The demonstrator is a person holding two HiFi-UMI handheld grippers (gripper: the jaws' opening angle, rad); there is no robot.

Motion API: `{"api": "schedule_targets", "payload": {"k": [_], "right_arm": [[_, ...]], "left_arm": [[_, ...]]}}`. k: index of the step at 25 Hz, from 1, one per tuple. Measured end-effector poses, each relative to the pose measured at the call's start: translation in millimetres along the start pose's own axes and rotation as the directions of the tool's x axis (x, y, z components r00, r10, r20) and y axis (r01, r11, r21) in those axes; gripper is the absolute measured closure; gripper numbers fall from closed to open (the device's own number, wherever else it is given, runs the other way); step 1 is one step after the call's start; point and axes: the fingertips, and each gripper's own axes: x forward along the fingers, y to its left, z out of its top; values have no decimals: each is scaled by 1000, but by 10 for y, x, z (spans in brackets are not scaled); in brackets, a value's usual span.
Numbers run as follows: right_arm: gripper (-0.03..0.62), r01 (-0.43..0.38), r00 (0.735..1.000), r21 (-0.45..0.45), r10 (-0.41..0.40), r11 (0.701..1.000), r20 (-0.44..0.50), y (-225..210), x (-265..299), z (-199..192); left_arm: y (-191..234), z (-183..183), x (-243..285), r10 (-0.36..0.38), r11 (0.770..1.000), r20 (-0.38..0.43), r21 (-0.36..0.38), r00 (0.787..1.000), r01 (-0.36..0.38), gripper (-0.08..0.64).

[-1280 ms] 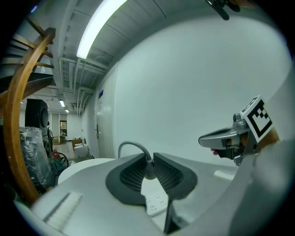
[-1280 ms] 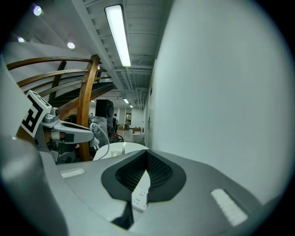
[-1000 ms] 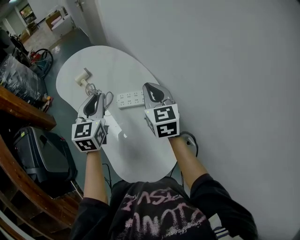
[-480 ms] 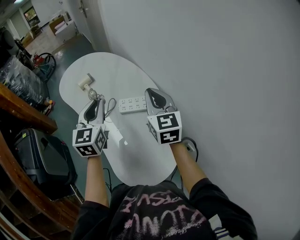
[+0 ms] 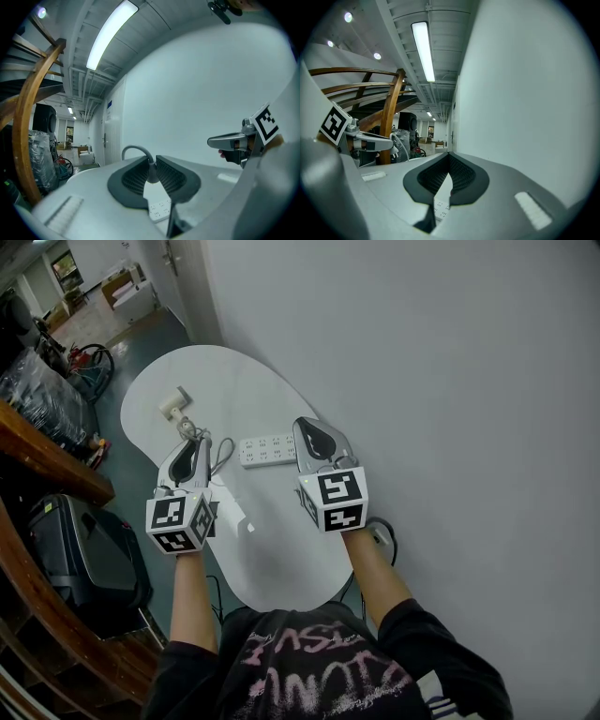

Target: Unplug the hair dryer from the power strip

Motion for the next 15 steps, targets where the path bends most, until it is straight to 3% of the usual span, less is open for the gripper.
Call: {"api": "schedule_targets", "payload": {"k": [15], "right_arm": [[584, 5, 1000, -3, -5, 1000, 11, -13, -142, -10]], "left_arm": [[-93, -60, -88, 0, 1000, -5, 9, 1000, 0, 499]]}}
